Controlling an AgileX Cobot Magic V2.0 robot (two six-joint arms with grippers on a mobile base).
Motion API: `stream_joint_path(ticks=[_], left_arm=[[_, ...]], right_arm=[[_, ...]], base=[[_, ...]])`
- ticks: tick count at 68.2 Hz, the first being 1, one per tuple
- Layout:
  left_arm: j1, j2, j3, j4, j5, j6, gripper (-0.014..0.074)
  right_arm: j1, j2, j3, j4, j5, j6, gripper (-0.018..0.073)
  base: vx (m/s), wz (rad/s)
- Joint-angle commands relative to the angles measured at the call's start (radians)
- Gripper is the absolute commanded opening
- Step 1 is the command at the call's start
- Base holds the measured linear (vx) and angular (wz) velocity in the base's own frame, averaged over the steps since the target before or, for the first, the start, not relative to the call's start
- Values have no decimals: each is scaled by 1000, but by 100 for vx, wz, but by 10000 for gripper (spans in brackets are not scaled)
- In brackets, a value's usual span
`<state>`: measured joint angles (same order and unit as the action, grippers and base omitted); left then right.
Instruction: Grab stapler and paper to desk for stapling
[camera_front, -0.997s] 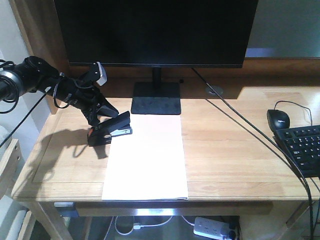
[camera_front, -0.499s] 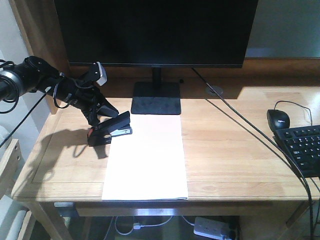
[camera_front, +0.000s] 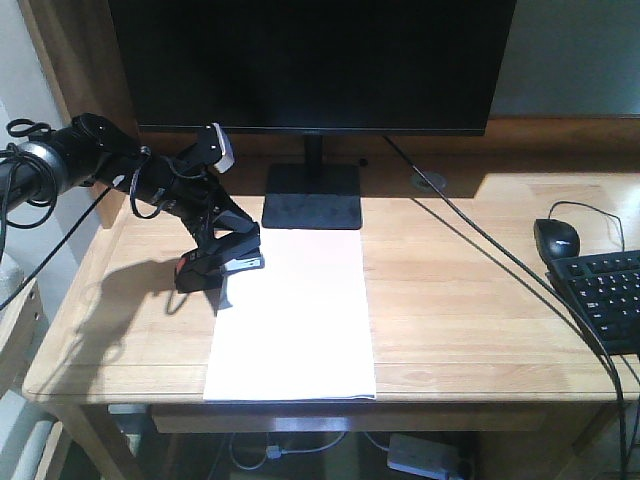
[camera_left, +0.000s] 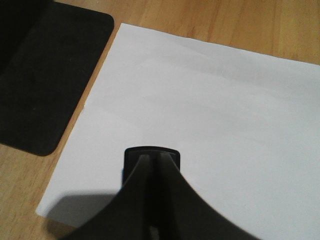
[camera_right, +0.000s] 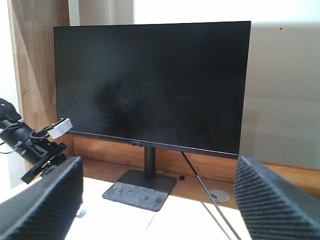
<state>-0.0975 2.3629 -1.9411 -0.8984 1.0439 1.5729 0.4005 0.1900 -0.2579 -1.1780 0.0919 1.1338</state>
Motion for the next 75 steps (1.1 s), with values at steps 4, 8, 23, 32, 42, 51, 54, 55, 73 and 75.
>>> stream_joint_path(ticks=[4, 8, 23, 32, 42, 51, 54, 55, 73, 75], left_arm=[[-6, -69, -26, -41, -23, -10, -6], [-10, -66, -26, -25, -23, -10, -6], [-11, -33, -26, -5, 4, -13, -6], [-11, -21, -26, 3, 15, -13, -6], [-11, -9, -25, 15, 22, -22, -6], [-11, 9, -25, 43, 23, -42, -6], [-11, 15, -25, 54, 22, -51, -6], [-11, 17, -25, 56, 21, -59, -6], [-11, 35, -25, 77, 24, -82, -6], [-11, 35, -25, 77, 23, -82, -6]], right_arm=[[-3, 9, -26, -9, -28, -3, 578], [-3, 9, -26, -9, -28, -3, 578], [-3, 9, -26, -9, -28, -3, 578], [-3, 9, -26, -9, -28, -3, 578], [-3, 9, -26, -9, -28, -3, 578], [-3, 9, -26, -9, -28, -3, 578], [-3, 9, -26, -9, -28, -3, 578], [-3, 9, -26, -9, -28, -3, 578], [-3, 9, -26, -9, -26, -3, 578], [-3, 9, -26, -9, -26, -3, 578]], base=[[0, 0], [0, 0], [0, 0], [0, 0], [0, 0], [0, 0], [0, 0], [0, 0], [0, 0], [0, 0]])
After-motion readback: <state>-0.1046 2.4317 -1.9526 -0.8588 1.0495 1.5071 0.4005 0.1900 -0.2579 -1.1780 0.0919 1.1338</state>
